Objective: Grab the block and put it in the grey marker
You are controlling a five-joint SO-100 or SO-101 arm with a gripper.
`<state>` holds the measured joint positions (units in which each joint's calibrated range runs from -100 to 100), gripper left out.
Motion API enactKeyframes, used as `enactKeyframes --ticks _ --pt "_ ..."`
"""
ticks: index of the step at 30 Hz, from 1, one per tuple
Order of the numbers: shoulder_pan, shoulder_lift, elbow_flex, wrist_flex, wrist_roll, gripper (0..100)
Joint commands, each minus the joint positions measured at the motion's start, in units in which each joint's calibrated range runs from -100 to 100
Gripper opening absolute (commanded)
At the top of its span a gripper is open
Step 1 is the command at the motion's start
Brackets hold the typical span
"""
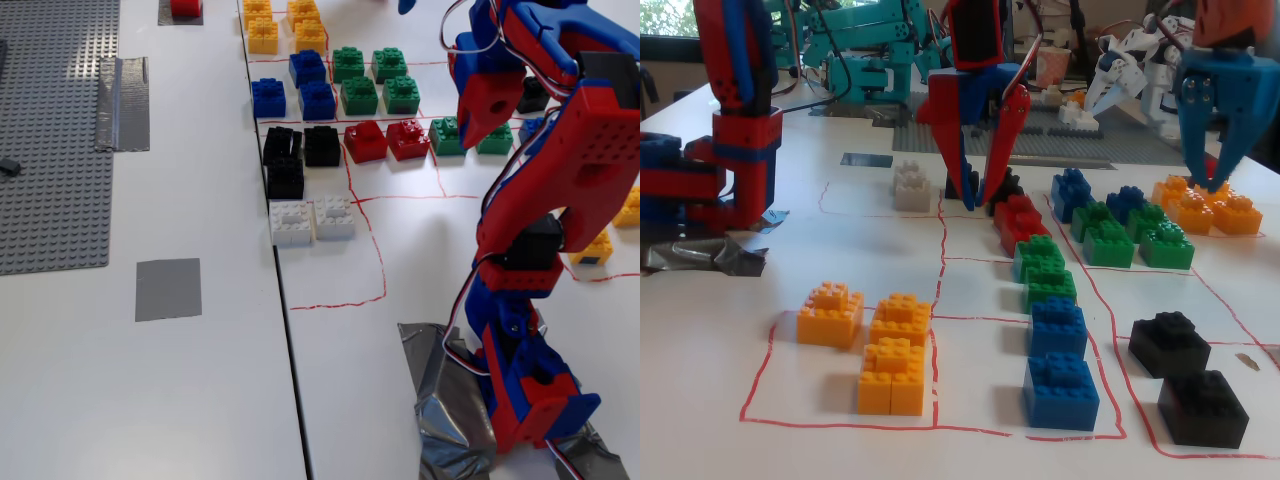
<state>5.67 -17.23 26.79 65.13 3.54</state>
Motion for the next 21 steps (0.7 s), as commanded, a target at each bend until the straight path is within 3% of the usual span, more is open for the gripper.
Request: enactKeyframes --ticks 1,10,21 --pt "1.98 -3.07 -3.09 0.96 1.17 0" --pt "9.54 -3.4 -3.81 2.34 3.32 0" --pt "24.36 -1.83 -11.81 5.66 11.62 0"
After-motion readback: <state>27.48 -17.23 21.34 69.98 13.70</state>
